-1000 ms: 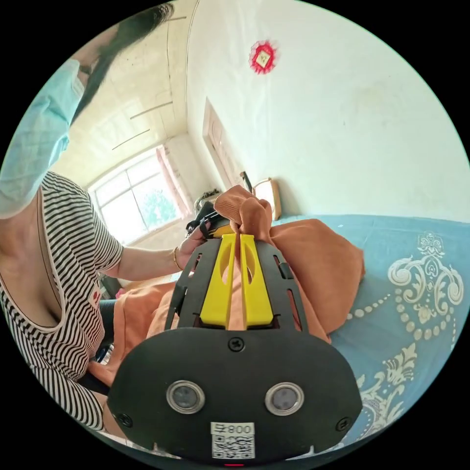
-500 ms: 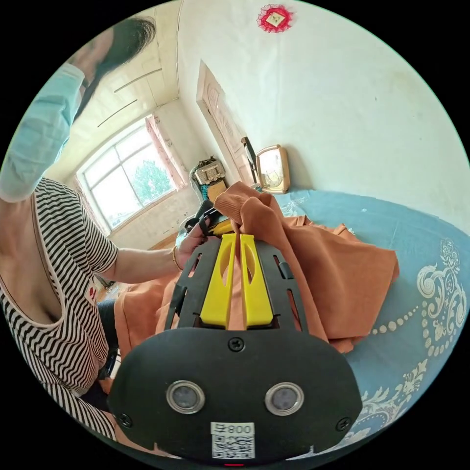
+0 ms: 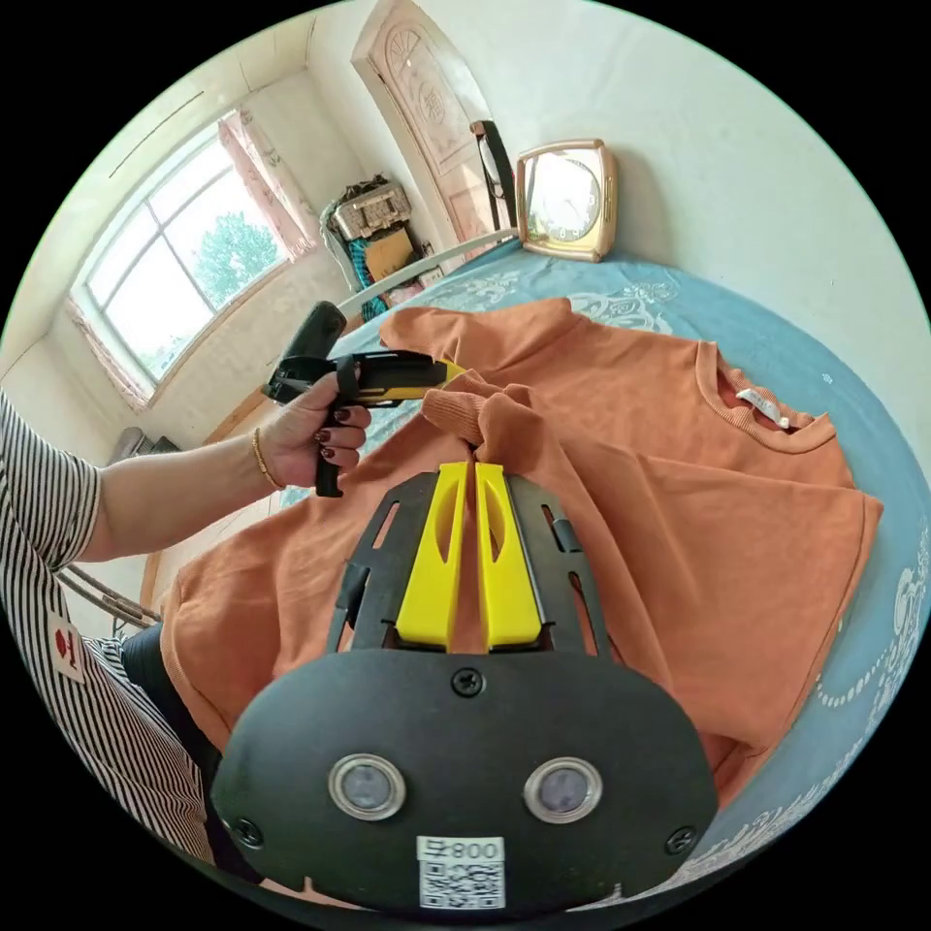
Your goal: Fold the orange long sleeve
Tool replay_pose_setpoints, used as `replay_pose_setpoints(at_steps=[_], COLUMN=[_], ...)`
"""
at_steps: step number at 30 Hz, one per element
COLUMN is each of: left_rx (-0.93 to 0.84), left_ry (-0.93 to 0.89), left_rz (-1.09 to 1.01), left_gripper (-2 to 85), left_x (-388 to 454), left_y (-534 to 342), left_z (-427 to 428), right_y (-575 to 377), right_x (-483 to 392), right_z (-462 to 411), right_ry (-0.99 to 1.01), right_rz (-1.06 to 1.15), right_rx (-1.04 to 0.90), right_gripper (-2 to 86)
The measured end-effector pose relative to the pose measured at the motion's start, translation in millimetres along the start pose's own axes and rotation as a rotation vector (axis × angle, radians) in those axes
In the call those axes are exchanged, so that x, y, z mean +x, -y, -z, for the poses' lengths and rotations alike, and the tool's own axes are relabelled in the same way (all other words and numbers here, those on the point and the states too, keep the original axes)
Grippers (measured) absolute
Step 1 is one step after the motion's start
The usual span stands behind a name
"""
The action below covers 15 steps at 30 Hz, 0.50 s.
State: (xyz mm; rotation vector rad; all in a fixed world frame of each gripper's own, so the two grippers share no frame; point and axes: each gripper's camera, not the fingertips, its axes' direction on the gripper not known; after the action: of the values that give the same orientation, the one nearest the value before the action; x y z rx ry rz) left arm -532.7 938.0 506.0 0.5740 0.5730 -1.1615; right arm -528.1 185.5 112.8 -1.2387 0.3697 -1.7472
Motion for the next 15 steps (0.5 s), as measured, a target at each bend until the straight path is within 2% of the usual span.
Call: replay_pose_setpoints(at_steps=[6,10,15], left_rx=[-0.098,-0.131,-0.137], left_ry=[-0.040,-0.036,-0.017], left_rz=[0.048,0.061,-0.043], left_gripper=[5.4,3.2,1.4], left_x=[-22.4,-28.0,-21.2], left_y=[-42.3,-46.1,-34.0], left_z=[-14.5,-33.4,-39.1], right_y=[24.0,39.0,46.0], right_x=[-25.6,-42.4,-69.6], right_z=[-3.8,2.3,16.5], right_ry=[-0.057,-0.103,-0.160], right_rz=[0.015,0.046,0.109], right_rx=[-0.064,-0.089,-0.085], right_gripper=[1.7,1.6,1.4])
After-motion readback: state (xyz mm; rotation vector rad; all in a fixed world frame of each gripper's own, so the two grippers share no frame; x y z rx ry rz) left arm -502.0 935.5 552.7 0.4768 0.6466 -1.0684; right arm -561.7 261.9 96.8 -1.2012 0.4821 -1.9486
